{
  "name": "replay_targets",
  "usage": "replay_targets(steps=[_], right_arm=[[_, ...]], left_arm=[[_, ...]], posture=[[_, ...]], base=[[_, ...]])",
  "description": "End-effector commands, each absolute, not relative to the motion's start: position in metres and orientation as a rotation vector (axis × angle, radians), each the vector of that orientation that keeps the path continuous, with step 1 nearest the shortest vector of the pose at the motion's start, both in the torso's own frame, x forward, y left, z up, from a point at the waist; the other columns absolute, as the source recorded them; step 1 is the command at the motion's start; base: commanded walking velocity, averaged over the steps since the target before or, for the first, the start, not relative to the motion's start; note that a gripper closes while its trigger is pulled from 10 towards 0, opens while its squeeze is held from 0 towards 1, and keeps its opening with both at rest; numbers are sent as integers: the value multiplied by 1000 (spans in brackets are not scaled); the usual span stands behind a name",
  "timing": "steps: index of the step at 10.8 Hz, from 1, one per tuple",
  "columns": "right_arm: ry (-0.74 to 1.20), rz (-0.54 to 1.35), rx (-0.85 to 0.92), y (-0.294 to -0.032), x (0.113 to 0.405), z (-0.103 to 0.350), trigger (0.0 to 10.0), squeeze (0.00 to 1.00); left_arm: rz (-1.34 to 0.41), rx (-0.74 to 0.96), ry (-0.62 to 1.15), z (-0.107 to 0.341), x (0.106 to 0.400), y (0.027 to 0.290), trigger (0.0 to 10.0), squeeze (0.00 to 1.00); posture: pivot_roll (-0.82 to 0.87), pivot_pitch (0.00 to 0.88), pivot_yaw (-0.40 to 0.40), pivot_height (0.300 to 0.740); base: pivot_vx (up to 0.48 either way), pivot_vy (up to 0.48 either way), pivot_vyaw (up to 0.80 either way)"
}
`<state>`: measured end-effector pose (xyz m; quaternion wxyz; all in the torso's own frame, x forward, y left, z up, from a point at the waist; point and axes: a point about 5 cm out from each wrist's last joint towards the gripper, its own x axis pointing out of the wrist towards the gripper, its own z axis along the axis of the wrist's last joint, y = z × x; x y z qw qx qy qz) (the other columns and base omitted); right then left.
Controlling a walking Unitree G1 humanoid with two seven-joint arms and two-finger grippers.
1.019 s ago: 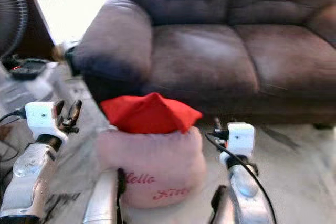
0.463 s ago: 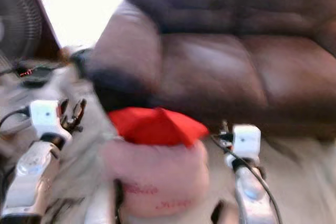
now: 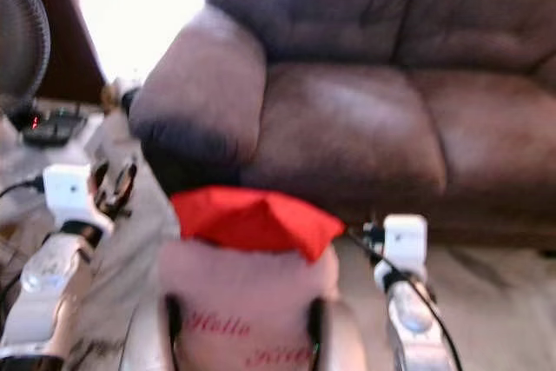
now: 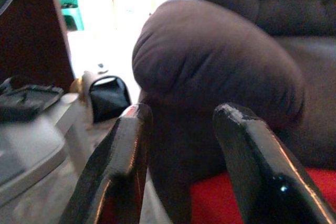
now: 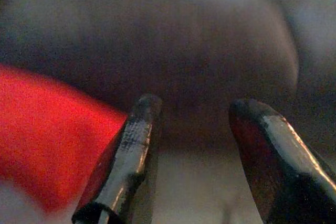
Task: Move the pillow to the sofa from floor
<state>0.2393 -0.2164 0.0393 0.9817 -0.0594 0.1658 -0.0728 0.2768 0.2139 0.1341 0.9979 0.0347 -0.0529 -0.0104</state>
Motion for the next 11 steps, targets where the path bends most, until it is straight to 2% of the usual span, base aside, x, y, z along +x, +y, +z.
replay_targets(steps=[1, 4, 6, 8, 9, 11], right_arm=[[453, -171, -103, -222, 229, 23, 10000, 0], [652, -162, 44, -219, 212, -6, 10000, 0], [626, -113, 66, -217, 222, -16, 10000, 0], [648, -160, 55, -223, 224, -28, 10000, 0], [535, -192, 61, -229, 235, -13, 10000, 0], [313, -163, 48, -239, 261, 31, 10000, 0]], left_arm=[[1, 89, -79, 130, 277, 221, 10000, 0], [107, 72, 17, 111, 272, 251, 10000, 0], [228, -38, 96, 88, 272, 276, 10000, 0], [224, -58, 276, 40, 259, 273, 10000, 0], [250, -61, 295, 31, 256, 270, 10000, 0], [280, -82, 173, 55, 269, 276, 10000, 0]], posture=[[26, 6, -29, 471], [25, 18, -31, 471], [33, 29, -28, 471], [40, 25, -27, 471], [42, 16, -28, 471], [31, 0, -33, 471]], base=[[0, 0, 0], [0, 0, 0], [0, 0, 0], [0, 0, 0], [0, 0, 0], [0, 0, 0]])
